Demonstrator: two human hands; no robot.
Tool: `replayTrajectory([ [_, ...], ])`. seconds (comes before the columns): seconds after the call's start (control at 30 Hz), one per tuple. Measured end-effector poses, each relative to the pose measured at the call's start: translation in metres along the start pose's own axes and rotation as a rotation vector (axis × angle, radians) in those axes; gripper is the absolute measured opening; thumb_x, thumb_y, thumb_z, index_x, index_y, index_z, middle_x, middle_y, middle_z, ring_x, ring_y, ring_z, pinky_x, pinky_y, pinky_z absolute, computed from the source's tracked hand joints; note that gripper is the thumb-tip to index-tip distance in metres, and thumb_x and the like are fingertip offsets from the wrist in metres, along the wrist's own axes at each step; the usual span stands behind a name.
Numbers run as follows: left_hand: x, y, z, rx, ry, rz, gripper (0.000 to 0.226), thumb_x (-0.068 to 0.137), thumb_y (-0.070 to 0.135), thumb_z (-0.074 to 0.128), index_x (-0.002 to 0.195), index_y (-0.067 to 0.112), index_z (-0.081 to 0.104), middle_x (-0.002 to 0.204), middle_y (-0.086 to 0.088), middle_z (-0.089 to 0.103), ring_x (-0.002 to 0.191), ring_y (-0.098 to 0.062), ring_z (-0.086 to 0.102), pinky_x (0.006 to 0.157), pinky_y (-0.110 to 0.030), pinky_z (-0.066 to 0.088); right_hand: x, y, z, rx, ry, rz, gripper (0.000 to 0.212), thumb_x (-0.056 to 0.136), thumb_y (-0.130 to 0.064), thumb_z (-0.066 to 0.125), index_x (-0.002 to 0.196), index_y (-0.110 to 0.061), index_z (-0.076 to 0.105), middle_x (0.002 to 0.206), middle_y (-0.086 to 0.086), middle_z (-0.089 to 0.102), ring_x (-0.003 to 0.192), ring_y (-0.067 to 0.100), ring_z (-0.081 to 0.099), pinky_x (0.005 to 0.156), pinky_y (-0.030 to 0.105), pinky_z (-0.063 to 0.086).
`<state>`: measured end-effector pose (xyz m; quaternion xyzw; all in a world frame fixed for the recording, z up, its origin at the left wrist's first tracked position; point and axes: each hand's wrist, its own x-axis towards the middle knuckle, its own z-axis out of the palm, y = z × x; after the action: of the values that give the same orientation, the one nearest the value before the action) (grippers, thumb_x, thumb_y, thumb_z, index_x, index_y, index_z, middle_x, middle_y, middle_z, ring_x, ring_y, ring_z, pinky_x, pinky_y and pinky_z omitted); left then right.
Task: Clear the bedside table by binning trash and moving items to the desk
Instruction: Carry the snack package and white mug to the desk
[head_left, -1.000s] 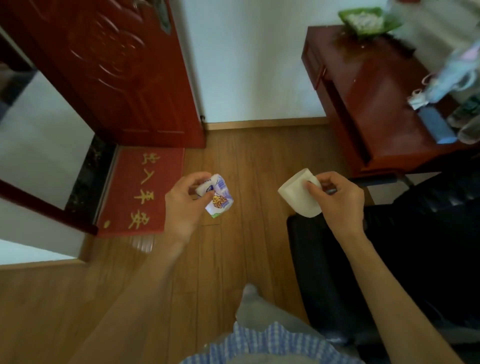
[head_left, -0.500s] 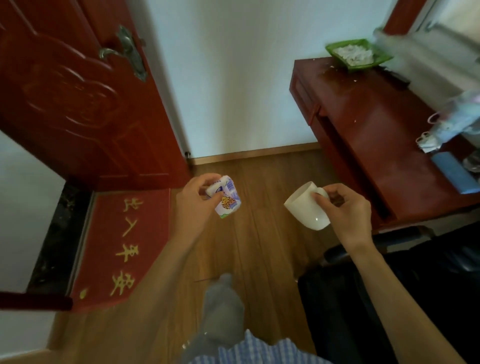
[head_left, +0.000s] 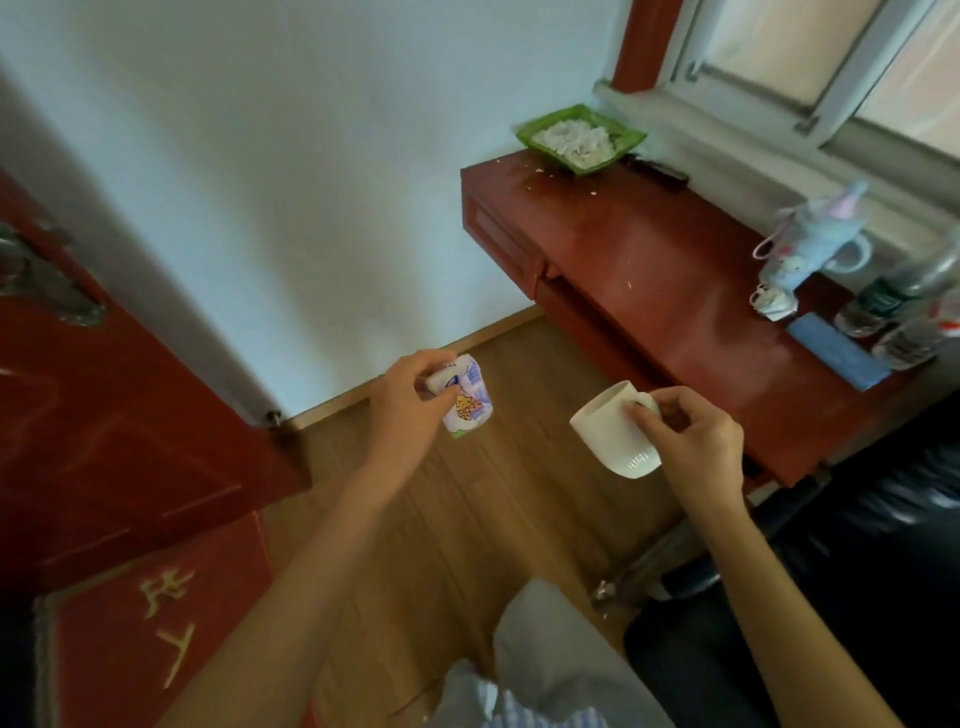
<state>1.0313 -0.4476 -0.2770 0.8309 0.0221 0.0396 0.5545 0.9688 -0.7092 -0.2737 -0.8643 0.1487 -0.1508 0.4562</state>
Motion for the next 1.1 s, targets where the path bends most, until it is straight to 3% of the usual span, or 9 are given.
replayTrajectory([
  [0.17, 0.069, 0.000, 0.039, 0.020, -0.104, 0.014, 0.031, 0.080, 0.010, 0.072, 0.109, 0.018, 0.065, 0.111, 0.001, 0.065, 0.088, -0.008, 0.063, 0.066, -0.010, 0.054, 0.059, 0.016, 0.012, -0.048, 0.054, 0.053, 0.010, 0.079, -0.026, 0.073, 0.081, -0.017, 0.068, 0.072, -0.004, 0.064, 0.068, 0.014, 0.060, 0.059, 0.027, 0.047],
  [0.37, 0.173, 0.029, 0.097, 0.048, -0.149, 0.106, 0.030, 0.081, 0.006, 0.070, 0.110, 0.013, 0.066, 0.107, 0.001, 0.065, 0.083, -0.004, 0.060, 0.063, -0.001, 0.046, 0.155, 0.027, 0.017, -0.025, 0.133, 0.083, 0.008, 0.079, -0.024, 0.074, 0.082, -0.020, 0.069, 0.074, -0.005, 0.066, 0.071, 0.015, 0.061, 0.065, 0.033, 0.051],
  [0.63, 0.276, 0.059, 0.172, 0.048, -0.240, 0.174, 0.031, 0.078, 0.004, 0.071, 0.109, 0.010, 0.067, 0.104, -0.001, 0.067, 0.080, -0.004, 0.060, 0.062, 0.000, 0.044, 0.260, 0.036, 0.010, -0.025, 0.203, 0.131, 0.008, 0.079, -0.022, 0.074, 0.077, -0.024, 0.066, 0.071, -0.007, 0.065, 0.067, 0.012, 0.058, 0.061, 0.028, 0.046],
  [0.93, 0.374, 0.043, 0.247, 0.008, -0.445, 0.147, 0.033, 0.078, 0.003, 0.071, 0.108, 0.013, 0.067, 0.104, 0.000, 0.067, 0.090, -0.012, 0.063, 0.065, -0.006, 0.048, 0.329, 0.065, 0.022, -0.043, 0.282, 0.281, 0.009, 0.078, -0.019, 0.074, 0.078, -0.023, 0.067, 0.070, -0.010, 0.064, 0.068, 0.009, 0.056, 0.060, 0.023, 0.044],
  [1.1, 0.450, 0.031, 0.284, 0.025, -0.554, 0.195, 0.034, 0.075, 0.003, 0.072, 0.106, 0.016, 0.068, 0.100, 0.003, 0.069, 0.089, -0.008, 0.064, 0.067, -0.007, 0.046, 0.374, 0.075, 0.041, -0.085, 0.375, 0.400, 0.007, 0.078, -0.020, 0.074, 0.078, -0.022, 0.067, 0.068, -0.006, 0.063, 0.062, 0.005, 0.053, 0.056, 0.021, 0.040],
])
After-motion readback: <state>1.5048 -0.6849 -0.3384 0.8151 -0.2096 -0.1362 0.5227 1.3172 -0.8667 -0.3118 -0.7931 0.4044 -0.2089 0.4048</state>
